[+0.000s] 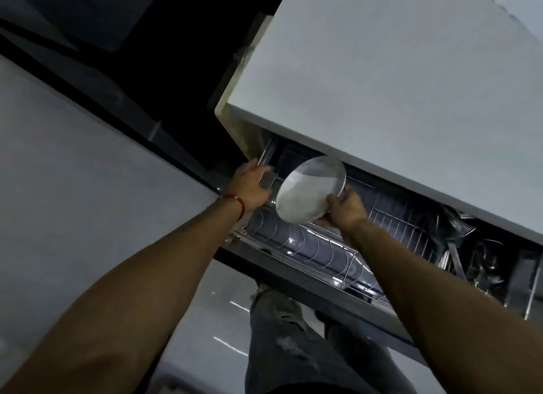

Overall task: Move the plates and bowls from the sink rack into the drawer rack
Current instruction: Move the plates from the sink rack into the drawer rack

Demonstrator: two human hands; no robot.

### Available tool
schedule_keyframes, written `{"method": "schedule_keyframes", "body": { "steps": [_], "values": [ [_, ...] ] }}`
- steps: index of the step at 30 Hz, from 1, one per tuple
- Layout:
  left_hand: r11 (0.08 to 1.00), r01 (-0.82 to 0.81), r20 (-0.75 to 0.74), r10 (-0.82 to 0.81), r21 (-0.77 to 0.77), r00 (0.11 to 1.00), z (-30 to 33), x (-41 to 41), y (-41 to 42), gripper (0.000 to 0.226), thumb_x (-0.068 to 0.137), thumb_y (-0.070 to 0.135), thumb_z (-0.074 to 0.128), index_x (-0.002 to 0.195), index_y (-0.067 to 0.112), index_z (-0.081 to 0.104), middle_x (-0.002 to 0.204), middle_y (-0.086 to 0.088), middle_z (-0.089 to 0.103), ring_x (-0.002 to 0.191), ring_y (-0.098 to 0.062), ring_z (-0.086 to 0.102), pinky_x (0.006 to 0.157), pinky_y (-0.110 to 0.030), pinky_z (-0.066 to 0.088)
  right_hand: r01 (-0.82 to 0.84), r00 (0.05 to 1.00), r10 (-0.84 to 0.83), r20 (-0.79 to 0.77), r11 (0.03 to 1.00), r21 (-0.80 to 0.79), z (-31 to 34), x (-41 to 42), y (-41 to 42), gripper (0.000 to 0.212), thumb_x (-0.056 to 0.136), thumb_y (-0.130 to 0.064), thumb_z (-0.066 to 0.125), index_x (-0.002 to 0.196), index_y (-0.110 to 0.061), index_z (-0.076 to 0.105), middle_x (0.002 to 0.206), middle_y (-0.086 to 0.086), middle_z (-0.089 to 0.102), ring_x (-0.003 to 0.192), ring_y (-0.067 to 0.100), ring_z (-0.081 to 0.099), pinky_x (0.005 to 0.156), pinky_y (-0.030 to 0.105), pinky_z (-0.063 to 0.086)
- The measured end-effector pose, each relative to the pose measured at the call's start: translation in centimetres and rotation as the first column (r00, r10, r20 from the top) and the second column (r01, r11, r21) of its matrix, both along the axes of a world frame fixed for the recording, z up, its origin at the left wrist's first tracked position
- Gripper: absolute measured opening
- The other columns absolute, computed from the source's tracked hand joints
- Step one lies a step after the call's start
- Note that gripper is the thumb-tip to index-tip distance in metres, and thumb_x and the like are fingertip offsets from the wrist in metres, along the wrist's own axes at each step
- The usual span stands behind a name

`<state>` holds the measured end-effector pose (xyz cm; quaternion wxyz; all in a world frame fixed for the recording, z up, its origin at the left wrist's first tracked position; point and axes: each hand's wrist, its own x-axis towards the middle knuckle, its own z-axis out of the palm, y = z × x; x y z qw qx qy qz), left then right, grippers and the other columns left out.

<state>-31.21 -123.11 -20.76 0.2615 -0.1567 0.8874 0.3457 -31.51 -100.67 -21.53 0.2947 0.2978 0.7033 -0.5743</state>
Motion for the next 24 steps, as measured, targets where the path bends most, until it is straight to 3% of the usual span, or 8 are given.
{"method": "schedule_keyframes", "body": {
  "steps": [3, 8, 11, 13, 14, 15, 18, 24],
  "values": [
    [0.996, 0.046, 0.05, -0.05, 0.079, 0.997, -2.3, -0.6, -0.7, 0.07, 0.091, 0.01, 0.063, 0.155, 0.023, 0.037, 0.17, 0.0, 0.008, 0.155, -0.023, 0.017, 0.124, -0.039, 0.023, -0.004, 0.999, 0.009, -0.035, 0.99, 0.143, -2.3, -1.9, -1.6, 0.031, 0.102, -0.009, 0.054, 0.132, -0.011, 0.045, 0.131, 0.02, 0.058, 0.105, 0.045, 0.069, 0.072, 0.062, 0.063],
    [0.988, 0.046, 0.014, -0.049, 0.145, 0.999, -4.5, -0.6, -0.7, 0.072, 0.094, 0.004, 0.057, 0.158, 0.02, 0.029, 0.169, 0.01, -0.003, 0.155, -0.017, 0.013, 0.121, -0.035, 0.031, 0.003, 0.997, 0.017, -0.075, 0.966, 0.26, -4.6, -5.0, -3.1, 0.026, 0.1, -0.017, 0.061, 0.121, -0.006, 0.052, 0.126, 0.024, 0.064, 0.101, 0.048, 0.07, 0.077, 0.063, 0.061],
    [0.989, 0.047, -0.014, -0.045, 0.144, 0.999, -5.0, -0.5, -0.9, 0.07, 0.095, 0.006, 0.057, 0.158, 0.019, 0.029, 0.169, 0.012, -0.002, 0.154, -0.015, 0.016, 0.119, -0.025, 0.028, -0.115, 0.982, 0.163, -0.093, 0.916, 0.385, -5.5, -6.1, -3.6, 0.037, 0.1, -0.025, 0.06, 0.123, 0.004, 0.061, 0.119, 0.027, 0.071, 0.099, 0.042, 0.072, 0.084, 0.045, 0.062],
    [0.988, 0.056, -0.018, -0.054, 0.143, 0.998, -5.3, -0.5, -1.1, 0.069, 0.096, 0.007, 0.057, 0.158, 0.018, 0.029, 0.169, 0.012, -0.002, 0.155, -0.015, 0.014, 0.121, -0.026, 0.024, -0.128, 0.976, 0.187, -0.115, 0.911, 0.392, -5.7, -6.3, -4.0, 0.037, 0.101, -0.024, 0.057, 0.123, 0.006, 0.062, 0.115, 0.026, 0.073, 0.081, 0.034, 0.073, 0.058, 0.027, 0.061],
    [0.987, 0.059, -0.016, -0.057, 0.149, 0.998, -5.4, -0.5, -1.1, 0.069, 0.096, 0.007, 0.058, 0.158, 0.018, 0.029, 0.169, 0.011, -0.002, 0.155, -0.015, 0.013, 0.123, -0.03, 0.024, -0.127, 0.974, 0.19, -0.124, 0.909, 0.398, -6.0, -6.2, -4.3, 0.037, 0.102, -0.024, 0.056, 0.123, 0.006, 0.061, 0.114, 0.025, 0.073, 0.079, 0.033, 0.073, 0.056, 0.025, 0.059],
    [0.986, 0.057, -0.013, -0.055, 0.157, 0.998, -5.4, -0.4, -1.1, 0.069, 0.096, 0.007, 0.058, 0.158, 0.018, 0.029, 0.169, 0.011, -0.002, 0.155, -0.016, 0.012, 0.124, -0.034, 0.024, -0.13, 0.971, 0.2, -0.13, 0.901, 0.415, -6.0, -6.2, -4.6, 0.037, 0.102, -0.024, 0.056, 0.123, 0.006, 0.06, 0.115, 0.026, 0.073, 0.087, 0.036, 0.074, 0.065, 0.027, 0.06],
    [0.984, 0.052, -0.019, -0.049, 0.17, 0.999, -5.5, -0.3, -1.1, 0.069, 0.096, 0.007, 0.058, 0.158, 0.017, 0.03, 0.169, 0.012, -0.001, 0.155, -0.016, 0.012, 0.123, -0.036, 0.026, -0.118, 0.975, 0.183, -0.125, 0.907, 0.403, -5.9, -5.9, -5.3, 0.04, 0.103, -0.023, 0.05, 0.133, 0.003, 0.05, 0.124, 0.031, 0.067, 0.115, 0.048, 0.065, 0.098, 0.054, 0.055],
    [0.989, 0.01, -0.088, 0.004, 0.151, 0.996, -5.7, -0.1, -1.1, 0.072, 0.092, -0.002, 0.059, 0.156, 0.019, 0.034, 0.169, 0.009, 0.011, 0.152, -0.017, 0.025, 0.116, -0.025, 0.032, -0.16, 0.954, 0.258, -0.154, 0.87, 0.466, -5.8, -4.8, -5.3, 0.039, 0.106, -0.024, 0.044, 0.138, -0.002, 0.044, 0.122, 0.031, 0.066, 0.118, 0.048, 0.061, 0.097, 0.047, 0.05]
  ]
}}
